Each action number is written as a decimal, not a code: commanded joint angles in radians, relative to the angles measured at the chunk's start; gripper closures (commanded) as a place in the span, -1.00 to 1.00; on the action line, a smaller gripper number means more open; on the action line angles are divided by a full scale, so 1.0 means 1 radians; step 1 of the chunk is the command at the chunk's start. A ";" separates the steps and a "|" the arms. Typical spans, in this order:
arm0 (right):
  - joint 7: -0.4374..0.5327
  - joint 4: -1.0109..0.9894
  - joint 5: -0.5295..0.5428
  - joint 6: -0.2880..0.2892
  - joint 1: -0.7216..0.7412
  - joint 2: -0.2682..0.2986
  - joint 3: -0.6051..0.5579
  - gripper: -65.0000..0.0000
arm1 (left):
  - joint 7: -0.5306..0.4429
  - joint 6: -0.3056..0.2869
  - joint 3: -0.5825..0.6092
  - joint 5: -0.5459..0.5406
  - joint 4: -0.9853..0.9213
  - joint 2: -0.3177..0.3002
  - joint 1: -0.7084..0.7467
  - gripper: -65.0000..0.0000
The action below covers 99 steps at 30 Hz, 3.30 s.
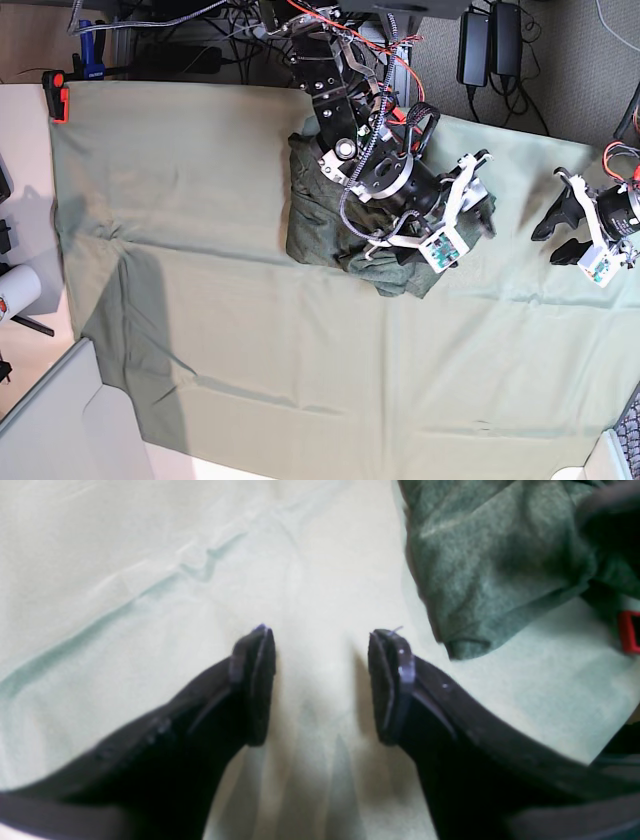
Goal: Fold the T-shirt properly
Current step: 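Lift the shirt end with the right gripper and fold it onto the pile, then press and release the folded bundle with the right gripper, then grasp the bundle edges with both grippers and fold it over again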
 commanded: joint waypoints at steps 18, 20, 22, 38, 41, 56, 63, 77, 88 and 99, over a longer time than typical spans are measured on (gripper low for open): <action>-0.031 0.071 0.064 -0.080 0.023 -0.011 0.423 1.00 | 0.031 -0.011 -0.142 -0.157 0.012 -0.034 -0.013 -0.02; -0.027 0.045 0.070 -0.080 0.025 -0.012 0.424 1.00 | 0.031 -0.028 -0.155 -0.175 0.012 -0.034 -0.013 -0.02; -0.025 0.008 0.086 -0.080 0.026 -0.012 0.418 1.00 | 0.032 -0.028 -0.157 -0.189 0.012 -0.033 -0.013 -0.02; 0.021 -0.078 0.087 -0.079 0.084 -0.013 0.095 1.00 | 0.051 -0.028 -0.157 -0.204 0.012 -0.034 -0.013 -0.02; -0.007 -0.073 0.082 -0.079 0.083 -0.013 0.096 1.00 | 0.058 -0.028 -0.157 -0.203 0.012 -0.034 -0.013 -0.02; -0.028 0.151 0.033 -0.080 -0.108 0.080 0.310 1.00 | 0.105 -0.028 -0.158 -0.295 0.132 -0.094 0.060 0.56; 0.018 0.081 0.109 -0.080 -0.013 0.105 0.517 1.00 | 0.044 -0.028 -0.053 -0.171 0.470 -0.077 0.183 0.92; 0.081 -0.366 0.181 -0.080 0.293 0.105 0.537 1.00 | -0.177 -0.028 0.404 0.335 0.298 -0.010 0.074 1.00; 0.073 -0.436 0.142 -0.079 0.306 0.106 0.455 1.00 | -0.225 -0.028 0.412 0.373 0.112 0.072 -0.037 1.00; 0.033 -0.437 0.139 -0.079 0.304 0.106 0.454 1.00 | -0.312 -0.018 0.412 0.372 -0.167 0.072 -0.166 1.00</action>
